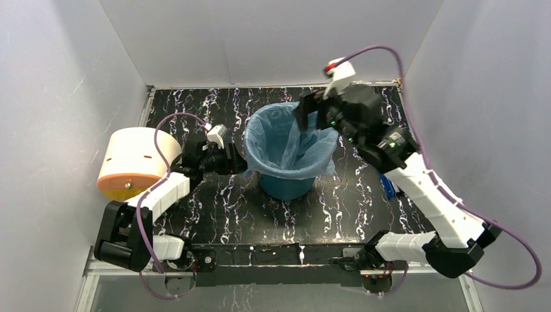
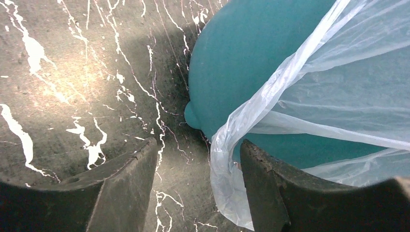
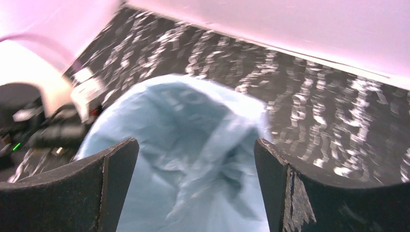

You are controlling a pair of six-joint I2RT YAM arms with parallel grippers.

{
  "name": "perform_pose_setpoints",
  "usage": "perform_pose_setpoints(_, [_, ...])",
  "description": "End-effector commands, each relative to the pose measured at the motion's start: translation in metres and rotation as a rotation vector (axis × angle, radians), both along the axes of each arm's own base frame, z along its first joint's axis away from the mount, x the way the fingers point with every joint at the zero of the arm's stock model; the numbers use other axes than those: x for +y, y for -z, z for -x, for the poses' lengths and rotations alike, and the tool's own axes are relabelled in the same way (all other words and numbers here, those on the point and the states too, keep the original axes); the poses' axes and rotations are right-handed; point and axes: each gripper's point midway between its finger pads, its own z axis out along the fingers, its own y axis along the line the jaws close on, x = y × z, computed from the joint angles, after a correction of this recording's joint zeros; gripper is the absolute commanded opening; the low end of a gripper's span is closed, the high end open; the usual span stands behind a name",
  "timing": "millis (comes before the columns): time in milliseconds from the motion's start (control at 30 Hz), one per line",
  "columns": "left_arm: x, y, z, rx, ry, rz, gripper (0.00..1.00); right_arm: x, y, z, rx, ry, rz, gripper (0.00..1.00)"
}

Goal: Put the trash bags into the trash bin

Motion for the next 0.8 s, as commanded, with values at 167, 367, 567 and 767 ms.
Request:
perform_pose_setpoints(167, [0.038,-0.037,-0.015,-0.16,-0.224,-0.1,0.82,-0.159,0.056,-0.07,0.177,0.514,-0.194,0.99])
perform_pose_setpoints(367, [0.077,-0.085,-0.019,-0.302,-0.429,-0.155,0.92,-0.181,0.125,-0.057,0.371,0.541,-0.391,0.99])
perform_pose_setpoints(567, [0.082,-0.137,-0.018,-0.374,-0.462,-0.131,0.93,-0.139,0.188,-0.031,0.602,0.347,-0.514,0.99])
perform_pose_setpoints(767, [0.046,-0.206,-0.013,-0.448,-0.221,-0.069,0.93,-0.114,0.227,-0.015,0.753,0.216,-0.599,0.99])
